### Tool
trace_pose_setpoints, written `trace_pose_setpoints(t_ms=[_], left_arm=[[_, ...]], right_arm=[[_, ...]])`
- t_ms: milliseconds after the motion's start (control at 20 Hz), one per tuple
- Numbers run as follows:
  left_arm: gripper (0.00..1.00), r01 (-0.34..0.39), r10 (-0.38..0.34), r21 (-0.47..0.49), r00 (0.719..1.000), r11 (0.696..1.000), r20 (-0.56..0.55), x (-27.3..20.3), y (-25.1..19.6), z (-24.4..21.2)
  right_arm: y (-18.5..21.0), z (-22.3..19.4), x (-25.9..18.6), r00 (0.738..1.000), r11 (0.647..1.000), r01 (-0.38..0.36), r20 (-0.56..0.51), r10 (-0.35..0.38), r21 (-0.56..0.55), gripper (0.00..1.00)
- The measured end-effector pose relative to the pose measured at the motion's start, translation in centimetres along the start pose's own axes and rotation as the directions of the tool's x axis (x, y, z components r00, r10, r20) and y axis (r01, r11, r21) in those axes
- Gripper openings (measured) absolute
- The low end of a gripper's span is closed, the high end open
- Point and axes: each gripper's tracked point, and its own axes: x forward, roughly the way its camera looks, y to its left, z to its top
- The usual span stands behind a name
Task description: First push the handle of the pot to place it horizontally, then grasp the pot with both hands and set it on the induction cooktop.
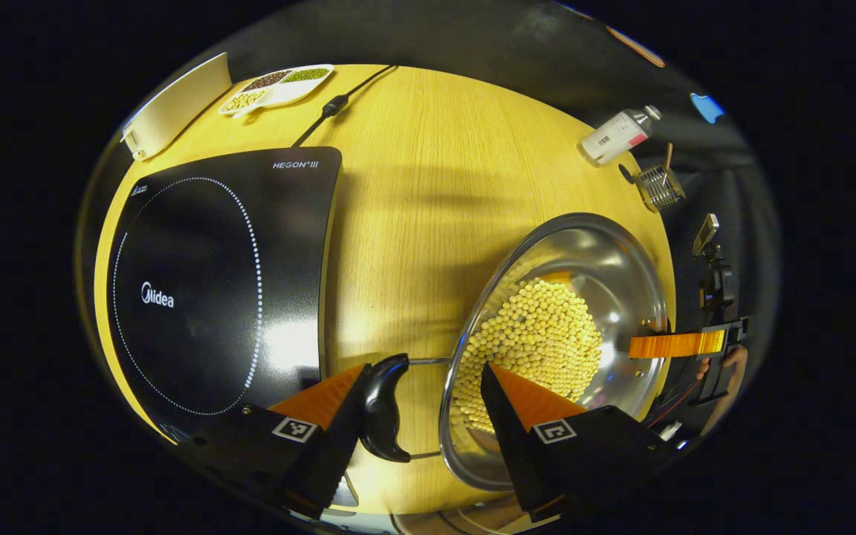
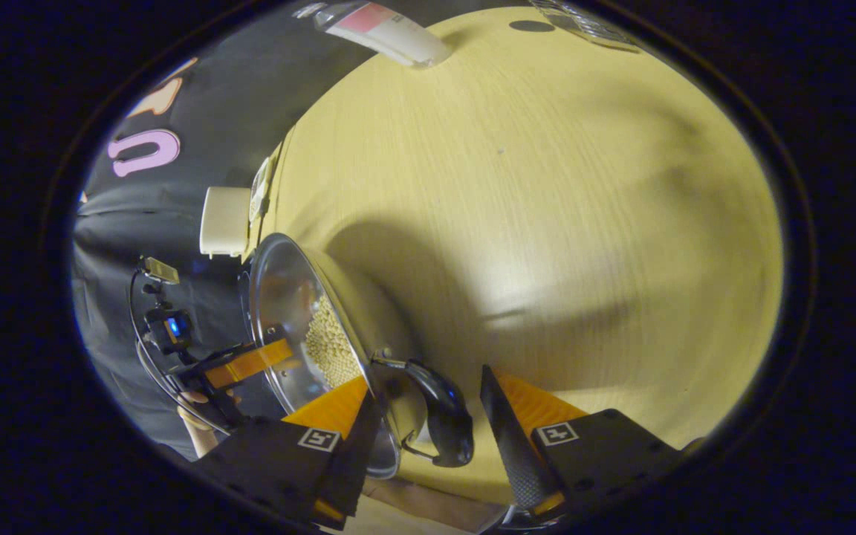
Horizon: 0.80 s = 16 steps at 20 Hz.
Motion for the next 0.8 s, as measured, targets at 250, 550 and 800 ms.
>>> trace_pose_setpoints(t_ms=[250, 550, 800], left_arm=[[0.65, -0.009, 0.01, 0.014, 1.0, 1.0, -0.03, 0.3, 0.9, -0.1], [0.6, -0.029, 0.028, -0.007, 0.998, 1.0, -0.062, 0.1, 0.8, -0.7], [0.6, -0.032, 0.031, -0.013, 0.997, 0.999, -0.073, -2.1, -0.2, -2.7]], right_arm=[[0.0, -0.1, 0.7, 1.0, 1.0, 0.0, -0.023, -0.001, -0.019, 0.51], [0.1, 0.1, 0.6, 1.0, 0.998, -0.009, -0.01, 0.009, -0.061, 0.46], [0.7, -0.5, -0.3, 1.0, 0.995, -0.004, 0.006, 0.004, -0.099, 0.51]])
